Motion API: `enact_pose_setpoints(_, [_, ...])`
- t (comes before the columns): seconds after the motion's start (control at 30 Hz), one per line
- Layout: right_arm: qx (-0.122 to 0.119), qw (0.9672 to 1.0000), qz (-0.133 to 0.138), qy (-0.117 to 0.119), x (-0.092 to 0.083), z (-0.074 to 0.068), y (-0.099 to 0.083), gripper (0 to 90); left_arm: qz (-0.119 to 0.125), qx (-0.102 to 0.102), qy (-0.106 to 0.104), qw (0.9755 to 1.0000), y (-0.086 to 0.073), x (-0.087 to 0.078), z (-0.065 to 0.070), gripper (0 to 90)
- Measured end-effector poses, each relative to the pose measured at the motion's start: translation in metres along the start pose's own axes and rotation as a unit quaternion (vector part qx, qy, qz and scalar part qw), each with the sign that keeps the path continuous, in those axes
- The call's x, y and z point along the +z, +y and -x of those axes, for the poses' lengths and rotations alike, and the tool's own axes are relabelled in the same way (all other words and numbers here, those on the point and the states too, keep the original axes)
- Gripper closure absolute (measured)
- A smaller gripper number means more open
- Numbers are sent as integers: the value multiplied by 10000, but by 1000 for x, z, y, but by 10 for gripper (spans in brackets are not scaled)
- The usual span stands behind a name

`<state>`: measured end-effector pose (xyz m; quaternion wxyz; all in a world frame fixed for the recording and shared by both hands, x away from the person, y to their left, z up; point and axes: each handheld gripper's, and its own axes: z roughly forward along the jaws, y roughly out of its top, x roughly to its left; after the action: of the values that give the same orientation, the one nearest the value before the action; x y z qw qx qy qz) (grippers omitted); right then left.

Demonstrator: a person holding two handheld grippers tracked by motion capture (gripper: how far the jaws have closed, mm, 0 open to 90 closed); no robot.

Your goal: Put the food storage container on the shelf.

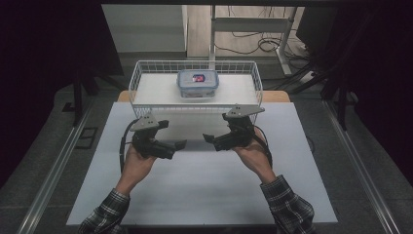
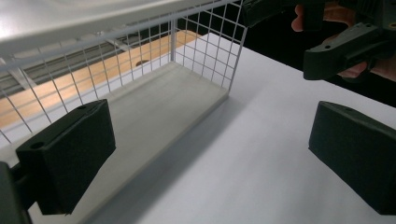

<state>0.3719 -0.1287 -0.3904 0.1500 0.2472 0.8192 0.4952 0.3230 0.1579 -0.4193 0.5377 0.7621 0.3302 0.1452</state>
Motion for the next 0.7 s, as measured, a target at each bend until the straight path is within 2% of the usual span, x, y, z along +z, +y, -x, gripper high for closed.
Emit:
enact_pose_setpoints(0.2, [77, 10000, -17, 60, 2, -2, -13, 0, -59, -51, 56, 10000, -18, 4, 1, 1])
enact_pose_setpoints(0.27, [116, 9999, -15, 81, 3, -2, -17, 0, -161, -77, 48, 9998, -22, 8, 0, 1])
enact_pose_setpoints(0.33, [123, 9998, -67, 112, 5, -1, -20, 0, -159, -54, 106, 9998, -26, 11, 1, 1])
enact_pose_setpoints(0.43, [169, 9997, -71, 175, 6, -2, -25, 0, -246, -4, 84, 9997, -31, 14, 4, 1])
enact_pose_setpoints(0.7, [46, 9999, -121, 71, 0, -6, -33, 0, -326, 85, 38, 9994, -36, 12, 10, 2])
